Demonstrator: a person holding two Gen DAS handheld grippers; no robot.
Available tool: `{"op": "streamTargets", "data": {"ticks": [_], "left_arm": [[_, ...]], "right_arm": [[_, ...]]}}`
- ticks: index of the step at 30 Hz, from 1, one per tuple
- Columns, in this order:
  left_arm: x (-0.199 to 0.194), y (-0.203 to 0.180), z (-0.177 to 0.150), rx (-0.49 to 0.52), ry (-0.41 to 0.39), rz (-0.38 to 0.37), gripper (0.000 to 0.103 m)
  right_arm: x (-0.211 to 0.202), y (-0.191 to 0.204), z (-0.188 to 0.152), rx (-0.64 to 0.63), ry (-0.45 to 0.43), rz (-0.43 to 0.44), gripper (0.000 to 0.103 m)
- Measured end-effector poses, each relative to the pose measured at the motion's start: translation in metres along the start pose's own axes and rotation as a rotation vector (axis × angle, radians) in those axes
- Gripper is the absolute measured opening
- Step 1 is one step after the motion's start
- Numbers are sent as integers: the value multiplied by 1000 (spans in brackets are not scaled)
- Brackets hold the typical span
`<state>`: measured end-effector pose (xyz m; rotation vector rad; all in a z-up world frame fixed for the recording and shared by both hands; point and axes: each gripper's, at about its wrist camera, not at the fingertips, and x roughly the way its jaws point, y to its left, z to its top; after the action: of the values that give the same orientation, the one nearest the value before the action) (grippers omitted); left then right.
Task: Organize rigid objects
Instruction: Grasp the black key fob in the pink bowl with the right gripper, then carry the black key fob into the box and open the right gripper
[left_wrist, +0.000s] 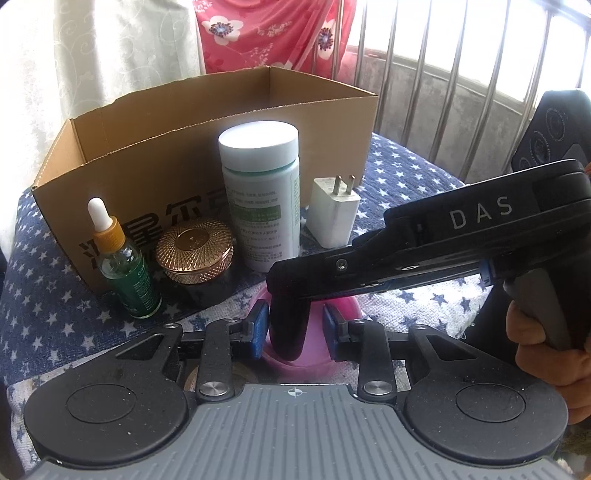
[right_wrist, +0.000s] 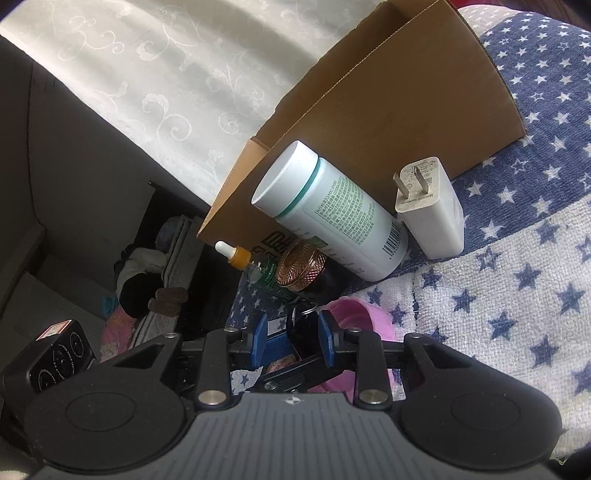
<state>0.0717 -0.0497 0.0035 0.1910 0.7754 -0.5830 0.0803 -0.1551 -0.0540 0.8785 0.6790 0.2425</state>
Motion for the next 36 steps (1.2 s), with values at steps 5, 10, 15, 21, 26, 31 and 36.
{"op": "streamTargets", "data": {"ticks": [5,10,15,21,26,31,36], "left_arm": [[-1,4,-2,-11,0,10,27],[-5,4,-2,-18,-6,11,23],[-17,-1,1,-5,-33,18,23],[-31,-9,4,11,-50,39,23],[-47,-13,7,13,-77,59,23],[-66,-14,20,6,-131,81,23],[-85,-9,38,10,-200,118,23]], "right_arm": [[8,4,-2,-22,-11,-46,23],[6,4,-5,-21,-27,-70,20],[-9,12,-12,-50,-54,-69,19],[-23,25,-12,-94,-80,-61,19],[-33,40,-11,-136,-96,-49,19],[-42,65,-6,-202,-122,-26,19],[-48,99,13,-300,-140,3,19]]}}
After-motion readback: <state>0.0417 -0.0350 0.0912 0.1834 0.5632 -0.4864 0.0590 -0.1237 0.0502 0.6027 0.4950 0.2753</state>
